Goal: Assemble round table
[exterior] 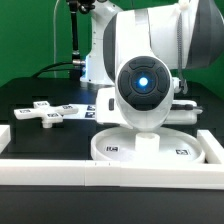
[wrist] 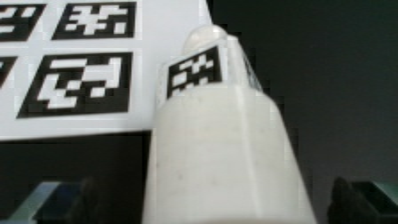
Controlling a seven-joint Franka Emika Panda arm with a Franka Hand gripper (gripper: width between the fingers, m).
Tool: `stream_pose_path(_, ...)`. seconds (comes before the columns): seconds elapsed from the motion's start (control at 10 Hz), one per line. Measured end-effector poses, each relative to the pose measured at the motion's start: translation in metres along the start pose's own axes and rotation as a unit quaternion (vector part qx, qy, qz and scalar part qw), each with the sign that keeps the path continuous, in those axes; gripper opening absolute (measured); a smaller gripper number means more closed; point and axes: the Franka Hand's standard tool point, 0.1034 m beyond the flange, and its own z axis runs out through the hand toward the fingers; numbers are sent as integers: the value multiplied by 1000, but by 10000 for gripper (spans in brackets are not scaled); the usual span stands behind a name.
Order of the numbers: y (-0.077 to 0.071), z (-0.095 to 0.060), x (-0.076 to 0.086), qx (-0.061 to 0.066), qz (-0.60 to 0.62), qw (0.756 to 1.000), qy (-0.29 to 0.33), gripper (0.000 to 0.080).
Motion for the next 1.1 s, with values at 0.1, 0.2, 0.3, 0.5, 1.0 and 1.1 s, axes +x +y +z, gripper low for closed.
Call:
stream_pose_path(0.1,0,0,0,0,-2,1000,0,645)
stream_pose_path(0.2,0,0,0,0,-3,1000,0,491)
stream_pose_path(0.3,0,0,0,0,-4,1000,0,406)
stream_pose_path(0.5,0,0,0,0,-9,1000,0,406)
stream_pose_path(1.0,-9,-58,-52,-9,-81,997,2,407)
stream_pose_path(1.1,-11,-71,-59,-10,-88,996,5,407)
